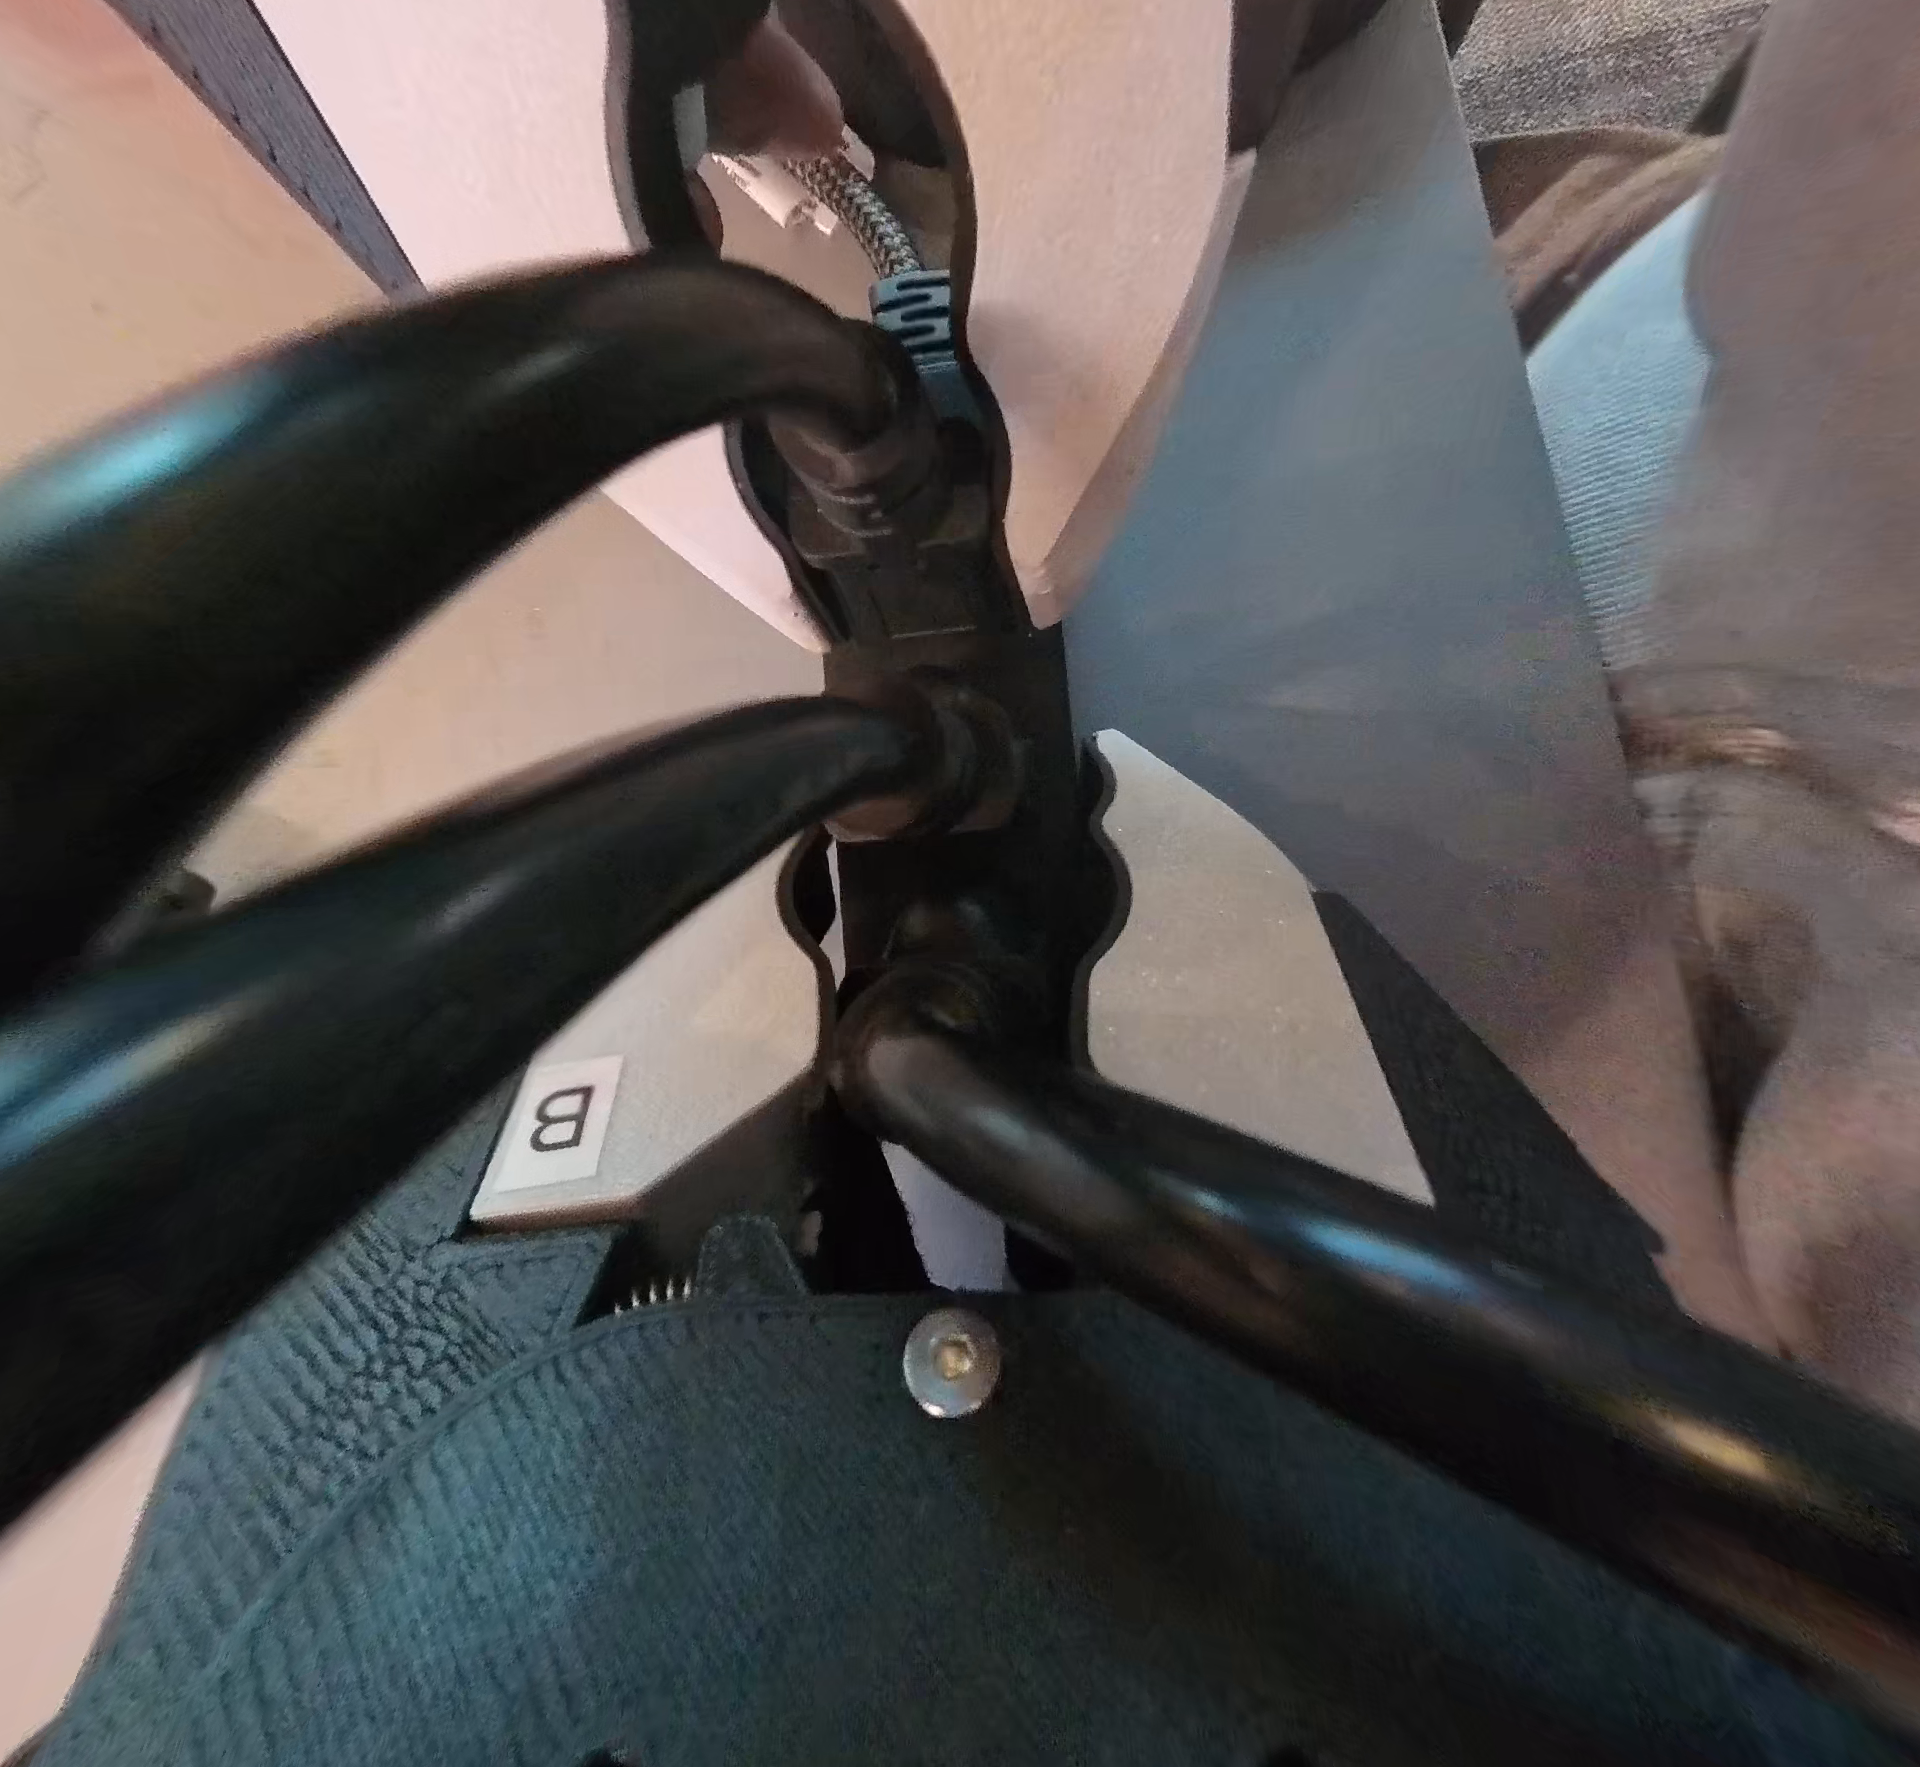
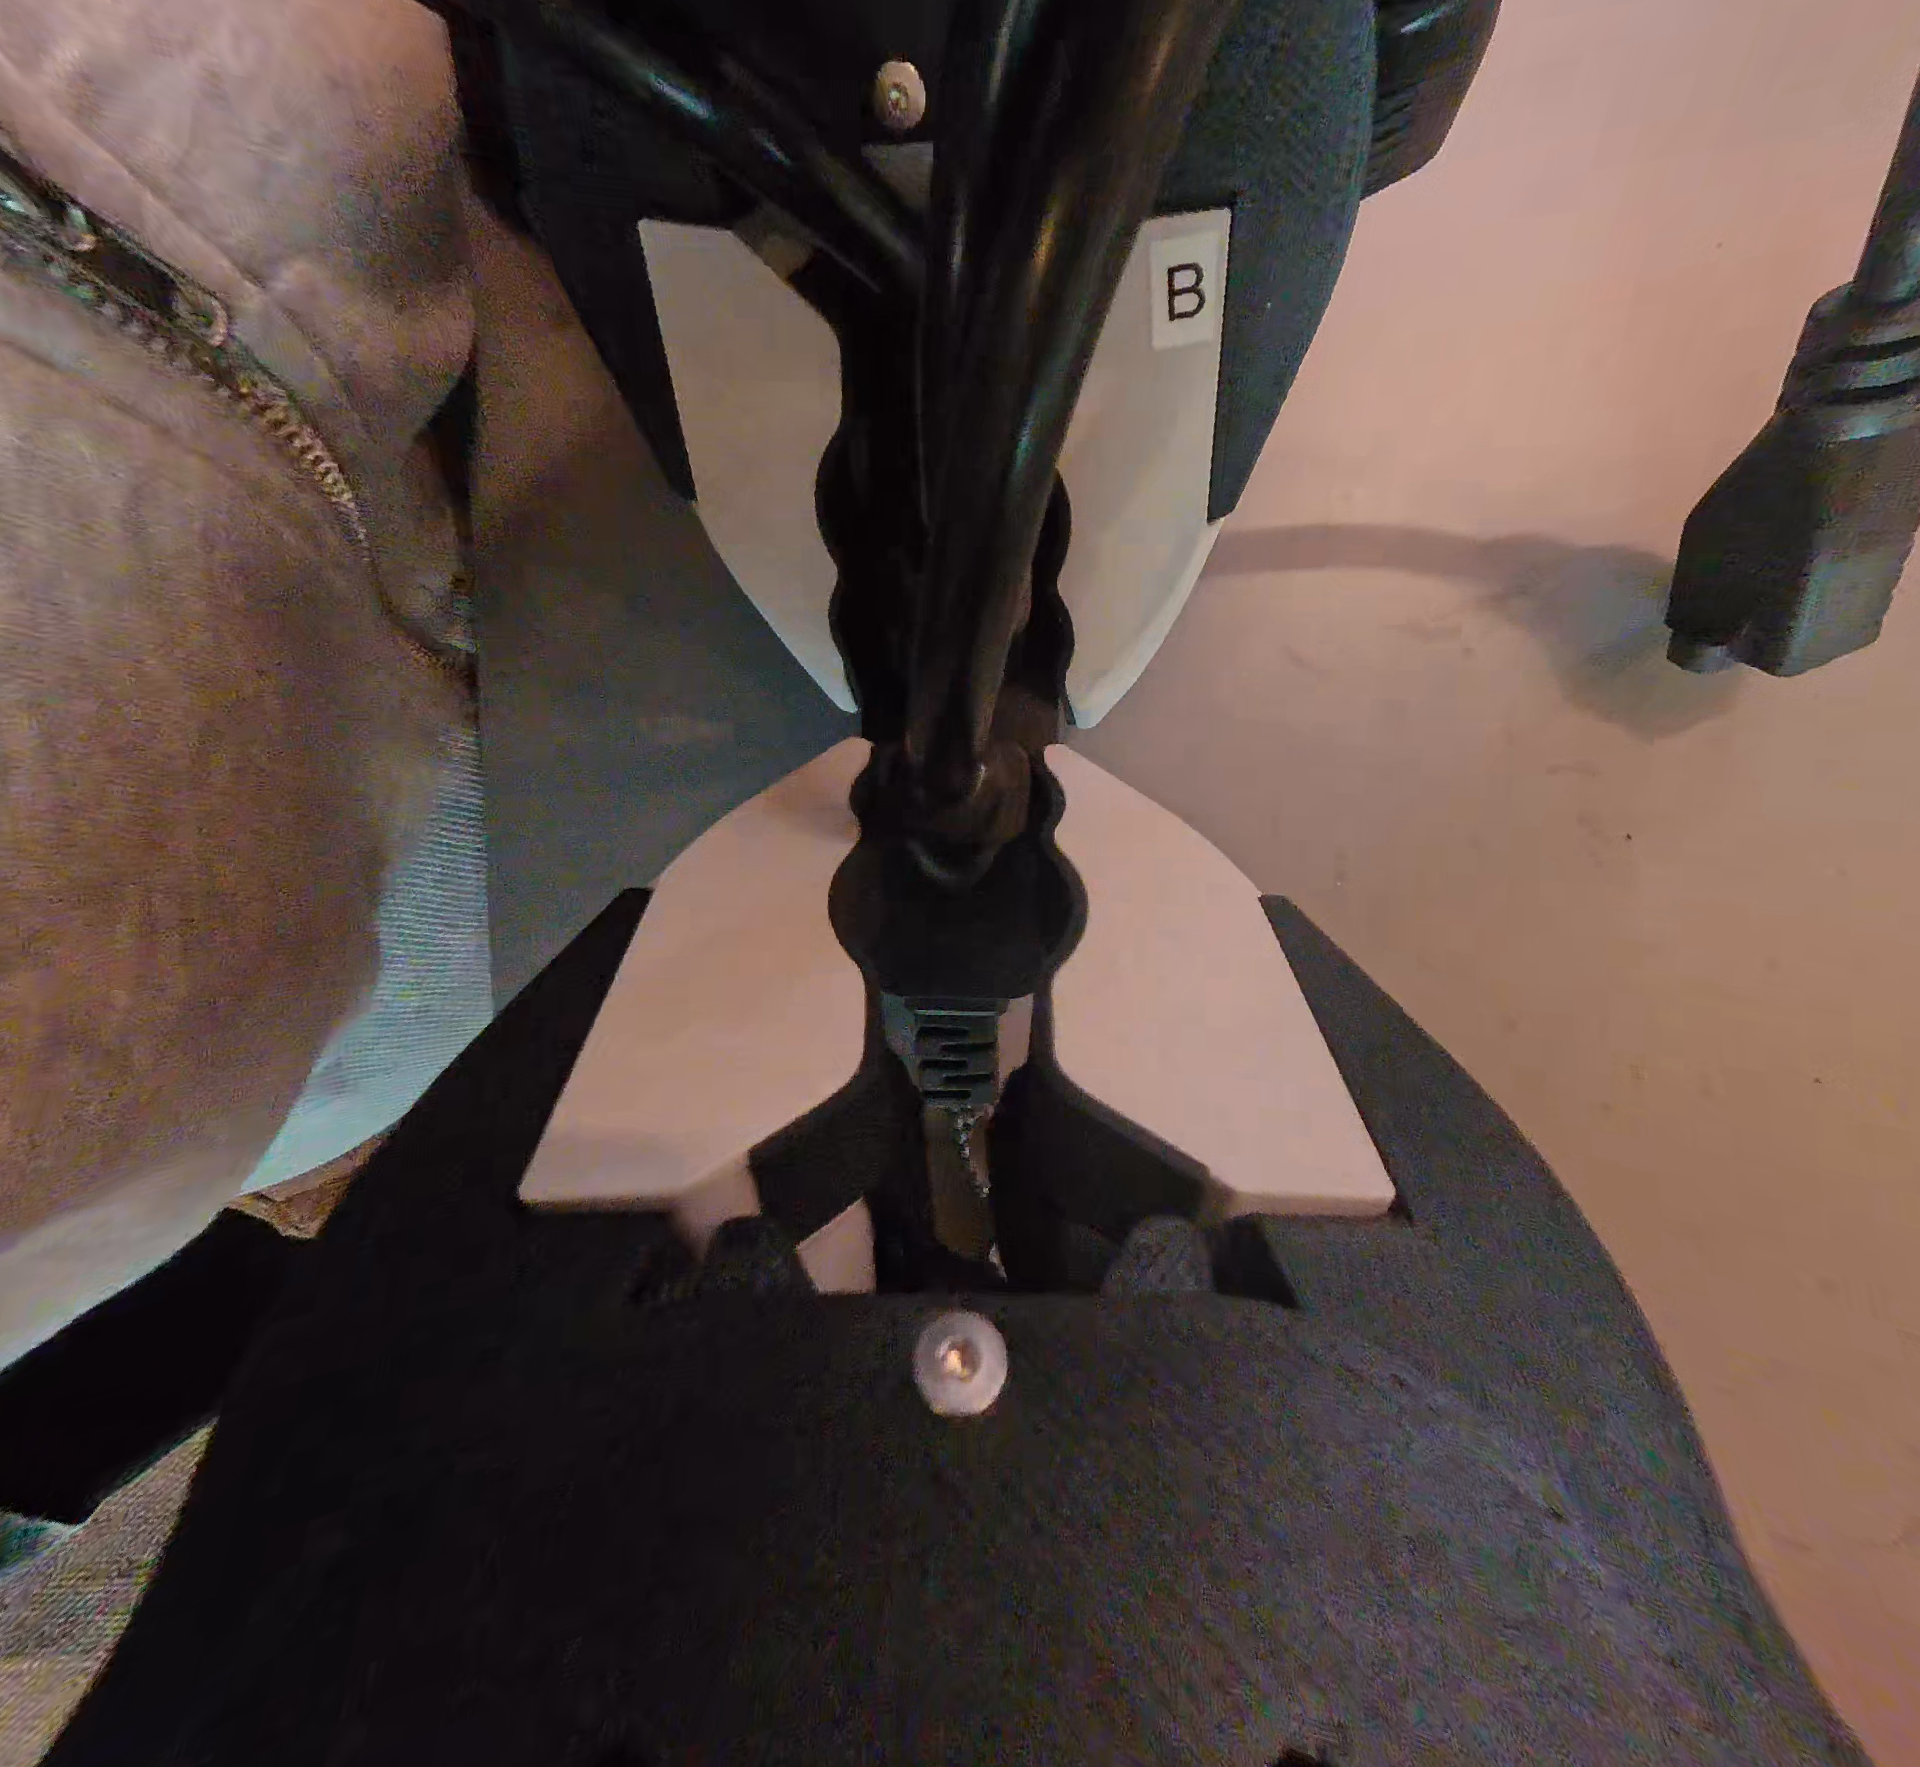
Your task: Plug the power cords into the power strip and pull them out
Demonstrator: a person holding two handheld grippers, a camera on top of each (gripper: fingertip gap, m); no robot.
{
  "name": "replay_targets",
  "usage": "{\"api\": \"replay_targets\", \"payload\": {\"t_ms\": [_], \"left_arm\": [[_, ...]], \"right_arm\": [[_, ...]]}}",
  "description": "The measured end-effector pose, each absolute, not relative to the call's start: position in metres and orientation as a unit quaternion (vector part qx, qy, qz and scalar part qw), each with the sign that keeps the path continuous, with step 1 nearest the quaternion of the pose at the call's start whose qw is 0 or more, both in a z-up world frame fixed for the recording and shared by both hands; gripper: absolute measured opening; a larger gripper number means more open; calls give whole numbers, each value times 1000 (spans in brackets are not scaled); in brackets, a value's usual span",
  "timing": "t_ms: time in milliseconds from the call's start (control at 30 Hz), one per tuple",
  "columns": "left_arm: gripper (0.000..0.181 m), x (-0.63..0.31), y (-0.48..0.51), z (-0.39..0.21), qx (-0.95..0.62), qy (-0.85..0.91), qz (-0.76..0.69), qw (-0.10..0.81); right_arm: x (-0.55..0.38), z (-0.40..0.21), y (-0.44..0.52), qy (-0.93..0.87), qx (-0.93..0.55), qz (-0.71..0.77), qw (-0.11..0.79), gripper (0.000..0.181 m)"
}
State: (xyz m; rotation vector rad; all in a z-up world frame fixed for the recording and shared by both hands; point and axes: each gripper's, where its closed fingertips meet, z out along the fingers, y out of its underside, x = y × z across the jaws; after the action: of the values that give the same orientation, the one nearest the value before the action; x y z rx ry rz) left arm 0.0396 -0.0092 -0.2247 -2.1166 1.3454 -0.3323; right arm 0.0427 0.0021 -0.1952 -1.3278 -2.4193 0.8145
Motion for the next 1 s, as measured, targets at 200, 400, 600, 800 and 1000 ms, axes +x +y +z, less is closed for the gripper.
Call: {"api": "replay_targets", "payload": {"t_ms": [200, 400, 600, 800, 1000], "left_arm": [[44, 39, -9, -224, -796, 509, -123, 304], [45, 39, -9, -224, -792, 513, -121, 307], [45, 39, -10, -224, -790, 517, -96, 316], [46, 41, -11, -226, -790, 518, -117, 308], [45, 39, -6, -225, -790, 510, -102, 325]], "right_arm": [[44, -197, 9, -825, -471, 267, 164, 34], [44, -198, 6, -822, -466, 273, 181, 37], [43, -200, 4, -844, -433, 247, 200, 27], [44, -200, 4, -828, -449, 300, 151, 27], [43, -198, 8, -871, -394, 201, 212, 28]]}}
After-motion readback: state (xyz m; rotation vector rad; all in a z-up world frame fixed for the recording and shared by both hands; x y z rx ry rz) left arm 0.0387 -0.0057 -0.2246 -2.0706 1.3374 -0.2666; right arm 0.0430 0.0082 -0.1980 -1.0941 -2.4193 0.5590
